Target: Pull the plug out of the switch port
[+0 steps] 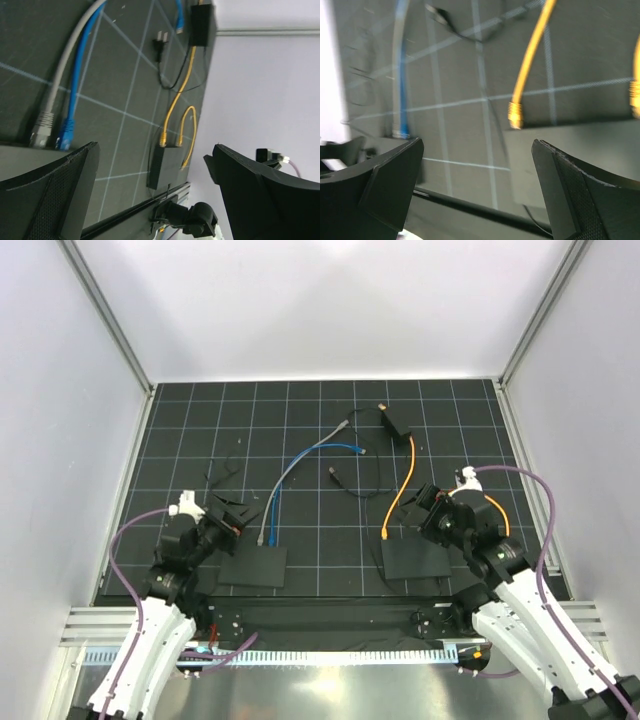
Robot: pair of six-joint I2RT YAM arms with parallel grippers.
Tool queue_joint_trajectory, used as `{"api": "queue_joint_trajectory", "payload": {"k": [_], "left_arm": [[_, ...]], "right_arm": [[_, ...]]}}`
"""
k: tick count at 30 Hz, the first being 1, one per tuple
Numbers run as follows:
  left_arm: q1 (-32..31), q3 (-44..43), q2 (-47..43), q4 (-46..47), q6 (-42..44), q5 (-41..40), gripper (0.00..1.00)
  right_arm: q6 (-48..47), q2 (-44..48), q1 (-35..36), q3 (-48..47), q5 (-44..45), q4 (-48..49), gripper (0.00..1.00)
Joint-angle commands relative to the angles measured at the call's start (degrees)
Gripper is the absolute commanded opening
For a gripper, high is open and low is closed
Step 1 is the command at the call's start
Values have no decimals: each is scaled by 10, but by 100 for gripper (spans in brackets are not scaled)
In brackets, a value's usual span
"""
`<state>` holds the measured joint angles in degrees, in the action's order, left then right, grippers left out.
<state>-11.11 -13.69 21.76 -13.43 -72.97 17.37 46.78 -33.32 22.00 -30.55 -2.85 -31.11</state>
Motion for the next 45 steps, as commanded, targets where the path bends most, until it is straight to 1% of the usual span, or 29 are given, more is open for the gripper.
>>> {"api": "queue_joint_trajectory", "payload": {"k": [1, 2, 3, 5, 7, 9, 11, 12, 14, 15, 17, 18, 19, 22, 23, 25, 27, 29, 32, 33, 35, 36, 37, 39, 40, 41, 43, 45], "left_arm": [[4, -34, 62, 3, 40, 62, 99], [4, -40, 72, 9, 46, 71, 100], [5, -42, 82, 12, 48, 76, 100], [7, -44, 101, 23, 46, 90, 100], [8, -37, 104, 63, 42, 111, 100], [10, -32, 95, 81, 43, 118, 99], [10, -34, 87, 74, 49, 106, 100], [11, -42, 80, 57, 62, 101, 100], [10, -57, 79, 26, 78, 74, 100], [10, -67, 86, -9, 101, 64, 100], [11, -106, 100, -49, 132, 50, 99], [11, -118, 120, -86, 160, 35, 99], [11, -147, 130, -102, 173, 30, 100], [11, -191, 174, -137, 209, 25, 94], [11, -200, 185, -142, 215, 29, 91], [11, -208, 207, -149, 216, 46, 87], [11, -204, 215, -150, 209, 52, 75], [11, -187, 211, -155, 179, 45, 63], [12, -142, 196, -145, 145, 42, 62], [11, -123, 193, -146, 142, 41, 61], [12, -111, 183, -145, 136, 45, 61], [11, -107, 180, -145, 137, 50, 61], [11, -104, 177, -145, 138, 53, 61], [11, -100, 170, -147, 136, 59, 61], [11, -94, 167, -148, 135, 59, 61], [11, -91, 166, -152, 132, 58, 60], [11, -79, 160, -151, 125, 58, 58], [11, -74, 157, -155, 125, 58, 57]], "right_arm": [[-65, -30, 0, -43, 11, -71, 100], [-75, -29, 0, -36, 0, -64, 100], [-83, -28, 0, -29, -41, -51, 100], [-88, -22, 0, -12, -73, -17, 100], [-89, -26, 0, -7, -102, -4, 100], [-103, -43, -1, -12, -112, -1, 100], [-118, -66, 0, -19, -121, -7, 100], [-134, -90, 0, -29, -124, -8, 100], [-146, -111, 0, -41, -154, 1, 100], [-147, -126, 0, -43, -166, 10, 100], [-137, -139, 7, -43, -188, 42, 100], [-123, -145, 12, -46, -198, 54, 100], [-115, -161, 17, -49, -206, 68, 100], [-84, -192, 51, -58, -215, 118, 100], [-76, -200, 64, -61, -214, 145, 100], [-57, -220, 101, -72, -196, 167, 100], [-44, -256, 137, -87, -180, 199, 100], [-27, -298, 160, -102, -165, 236, 100], [-9, -347, 199, -129, -140, 281, 100], [-6, -384, 206, -136, -139, 293, 99], [1, -421, 229, -162, -143, 332, 100], [-1, -462, 237, -172, -147, 343, 100], [-4, -480, 251, -184, -151, 350, 100], [-13, -518, 261, -218, -162, 362, 100], [-17, -554, 263, -231, -169, 366, 100], [-20, -570, 265, -248, -184, 371, 100], [-26, -606, 265, -262, -187, 376, 99], [-32, -627, 265, -282, -199, 373, 98]]}}
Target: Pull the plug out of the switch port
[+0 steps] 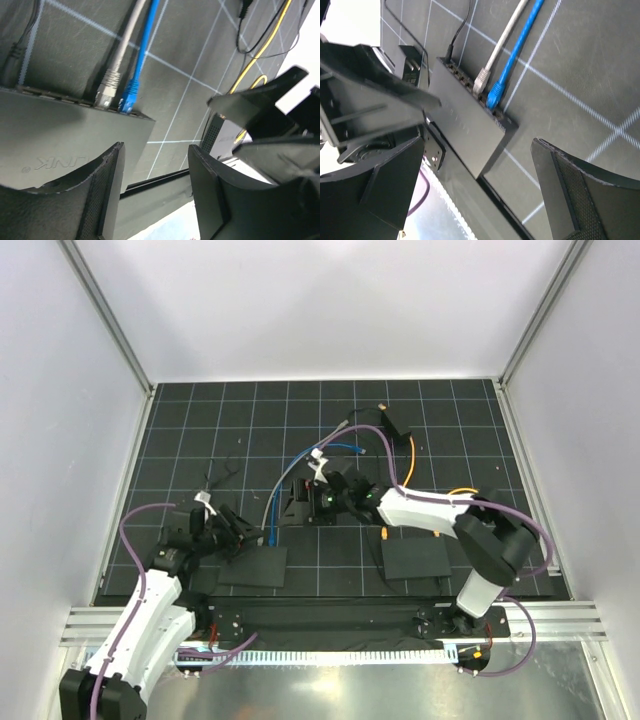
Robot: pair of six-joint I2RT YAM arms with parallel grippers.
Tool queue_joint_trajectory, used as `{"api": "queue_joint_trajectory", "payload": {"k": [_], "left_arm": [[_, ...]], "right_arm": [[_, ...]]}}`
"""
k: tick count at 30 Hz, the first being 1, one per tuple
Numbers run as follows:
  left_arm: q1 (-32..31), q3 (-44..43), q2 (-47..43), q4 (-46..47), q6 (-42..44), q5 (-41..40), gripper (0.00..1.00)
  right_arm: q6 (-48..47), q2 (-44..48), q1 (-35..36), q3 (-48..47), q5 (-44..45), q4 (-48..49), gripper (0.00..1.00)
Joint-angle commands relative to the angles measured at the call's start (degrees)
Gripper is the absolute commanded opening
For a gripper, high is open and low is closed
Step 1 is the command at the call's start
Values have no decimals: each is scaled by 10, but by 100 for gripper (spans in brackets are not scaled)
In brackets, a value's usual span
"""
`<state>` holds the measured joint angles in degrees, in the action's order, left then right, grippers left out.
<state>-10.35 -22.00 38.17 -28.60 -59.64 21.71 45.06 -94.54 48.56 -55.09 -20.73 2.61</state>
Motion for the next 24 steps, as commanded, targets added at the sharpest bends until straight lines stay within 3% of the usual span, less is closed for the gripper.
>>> {"api": "queue_joint_trajectory", "payload": {"k": [1, 8, 10, 12, 15, 24], "left_arm": [[3, 9, -10, -4, -7, 14, 56], [3, -7, -2, -71, -3, -31, 51], [3, -7, 5, -81, -3, -34, 41], [3, -3, 16, -95, -10, -37, 37], [3, 5, 35, -100, -21, -43, 40], [3, 9, 42, -104, -18, -53, 25]], "right_arm": [[-15, -32, 0, -41, -26, 41, 96], [-8, -92, 0, -51, -64, 75, 86], [-6, -107, 0, -52, -82, 94, 78], [-3, -126, 0, -55, -92, 101, 72], [-6, -143, 0, -58, -101, 114, 68], [23, -192, 0, -65, -113, 171, 59]]}}
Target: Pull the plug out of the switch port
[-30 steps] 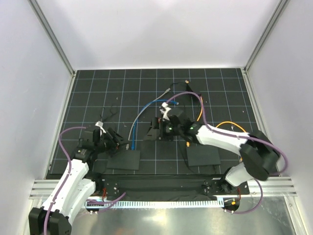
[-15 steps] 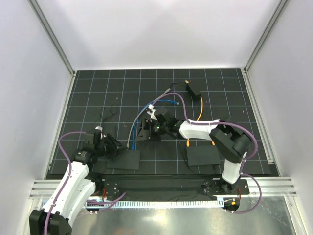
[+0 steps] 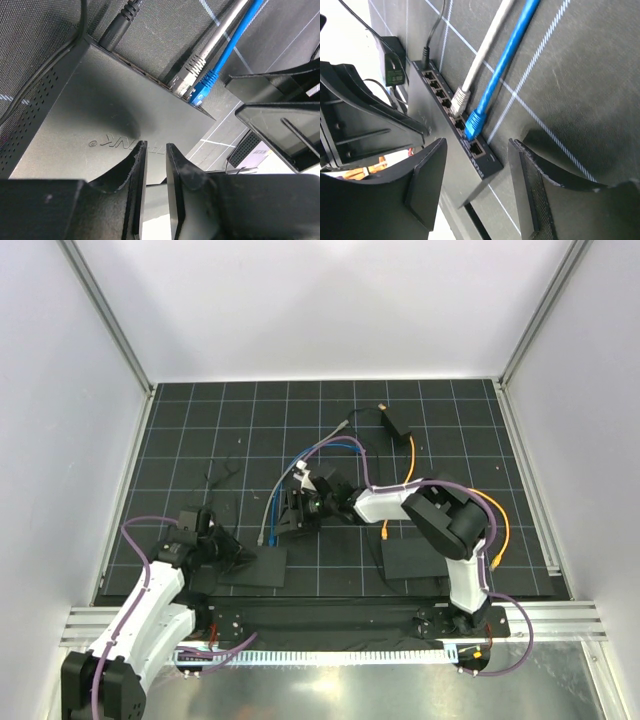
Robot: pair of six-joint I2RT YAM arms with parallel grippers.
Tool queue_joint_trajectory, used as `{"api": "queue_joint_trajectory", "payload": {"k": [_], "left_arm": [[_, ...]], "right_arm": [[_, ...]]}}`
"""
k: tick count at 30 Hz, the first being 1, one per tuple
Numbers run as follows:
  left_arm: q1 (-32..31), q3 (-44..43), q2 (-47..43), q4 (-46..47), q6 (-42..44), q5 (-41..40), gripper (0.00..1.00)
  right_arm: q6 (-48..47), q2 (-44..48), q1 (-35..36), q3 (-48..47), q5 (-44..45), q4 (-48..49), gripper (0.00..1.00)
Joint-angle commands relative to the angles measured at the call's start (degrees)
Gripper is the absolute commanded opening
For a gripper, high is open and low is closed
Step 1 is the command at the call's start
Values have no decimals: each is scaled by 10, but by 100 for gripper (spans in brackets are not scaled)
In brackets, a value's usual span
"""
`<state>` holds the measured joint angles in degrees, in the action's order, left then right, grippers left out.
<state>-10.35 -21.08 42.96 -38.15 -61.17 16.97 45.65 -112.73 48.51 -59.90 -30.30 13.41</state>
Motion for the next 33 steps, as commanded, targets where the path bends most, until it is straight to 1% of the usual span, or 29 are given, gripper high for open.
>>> {"api": "queue_joint_trajectory", "payload": {"k": [1, 4, 8, 9, 11, 12, 17, 33], "left_arm": [[3, 0, -8, -10, -2, -5, 25], [3, 0, -10, -15, 0, -10, 24], [3, 1, -9, -18, -3, -12, 24], [3, 2, -9, -18, -4, -14, 24], [3, 3, -4, -31, -18, -26, 22], [4, 5, -3, -29, -22, -25, 19], [4, 17, 3, -18, -39, -11, 15], [3, 24, -2, -15, -43, -11, 14]], "right_arm": [[22, -14, 0, -14, -19, 71, 59], [37, -29, 0, -16, -26, 89, 57], [52, -50, 1, -20, -37, 106, 45], [56, -52, 1, -20, -42, 114, 37], [60, -53, 1, -14, -42, 119, 37], [59, -52, 1, -8, -41, 123, 36], [59, -58, 4, -7, -44, 125, 36], [60, -86, 15, -2, -50, 130, 36]]}}
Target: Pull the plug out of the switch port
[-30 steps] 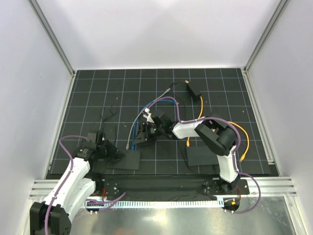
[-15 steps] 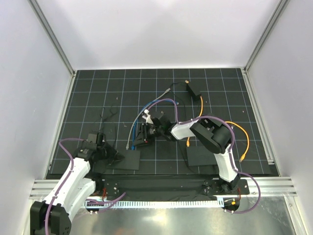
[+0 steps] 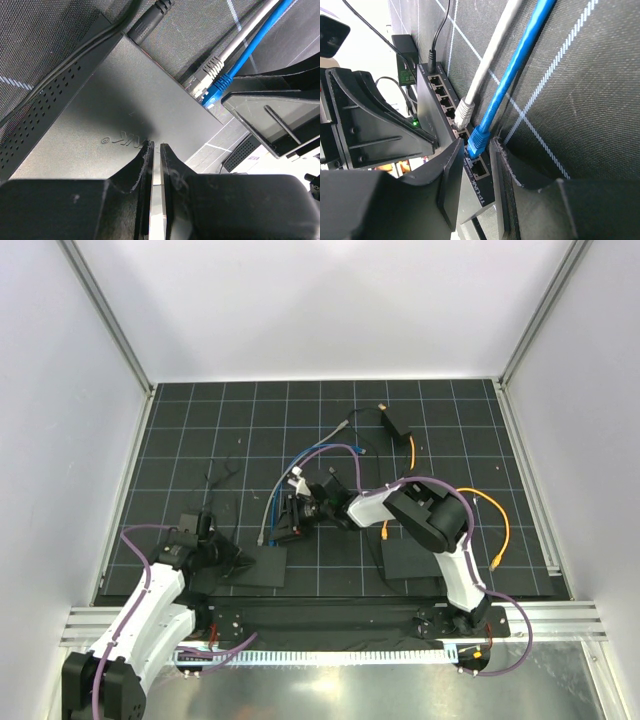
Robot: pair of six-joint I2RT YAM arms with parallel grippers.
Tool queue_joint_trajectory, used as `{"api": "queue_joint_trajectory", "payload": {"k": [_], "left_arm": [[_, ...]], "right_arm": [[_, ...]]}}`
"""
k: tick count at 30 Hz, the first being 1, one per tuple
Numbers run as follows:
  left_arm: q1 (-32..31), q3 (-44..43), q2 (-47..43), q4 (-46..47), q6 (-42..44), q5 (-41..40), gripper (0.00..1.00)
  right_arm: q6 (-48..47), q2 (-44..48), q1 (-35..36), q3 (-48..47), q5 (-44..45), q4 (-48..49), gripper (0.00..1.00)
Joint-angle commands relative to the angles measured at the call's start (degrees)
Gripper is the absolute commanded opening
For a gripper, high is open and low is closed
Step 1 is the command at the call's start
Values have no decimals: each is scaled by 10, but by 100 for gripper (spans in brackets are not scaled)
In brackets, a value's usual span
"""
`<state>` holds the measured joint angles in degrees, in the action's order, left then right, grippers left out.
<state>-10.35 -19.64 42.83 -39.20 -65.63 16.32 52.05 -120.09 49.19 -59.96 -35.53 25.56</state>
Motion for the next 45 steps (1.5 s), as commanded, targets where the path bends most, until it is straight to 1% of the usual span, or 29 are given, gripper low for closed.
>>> {"api": "queue_joint_trajectory", "payload": {"k": [1, 5, 10, 16, 18, 19, 21, 22, 28, 34, 41, 45], "left_arm": [[3, 10, -1, -4, 1, -4, 14], [3, 9, -3, -4, 1, -5, 14], [4, 9, -3, -5, 1, -5, 14], [3, 11, -3, -8, 2, -3, 13], [3, 10, -5, -8, 1, -1, 10], [3, 10, -6, -8, 1, -1, 8], [4, 12, -7, -10, 0, -1, 4], [3, 14, -8, -10, 1, -1, 3], [3, 13, -3, -32, 12, -15, 0], [3, 9, -1, -37, 23, -19, 0], [3, 21, 17, -32, 27, -25, 0], [3, 22, 30, -29, 32, -25, 0]], "right_arm": [[-5, -14, 9, -1, 2, 9, 36], [-5, -20, 12, -2, 2, 8, 36], [-7, -25, 15, -2, 4, 8, 33], [-7, -30, 16, 0, 12, 9, 20], [-5, -33, 15, -2, 15, 12, 16], [-2, -34, 15, -2, 16, 13, 10], [2, -37, 15, -3, 20, 17, 3], [2, -38, 15, -3, 24, 18, 1], [18, -40, 14, 3, 71, 26, 1], [89, -38, 14, 31, 127, 63, 1], [109, 8, 14, 72, 224, 45, 1], [143, 15, 14, 91, 242, 62, 1]]}}
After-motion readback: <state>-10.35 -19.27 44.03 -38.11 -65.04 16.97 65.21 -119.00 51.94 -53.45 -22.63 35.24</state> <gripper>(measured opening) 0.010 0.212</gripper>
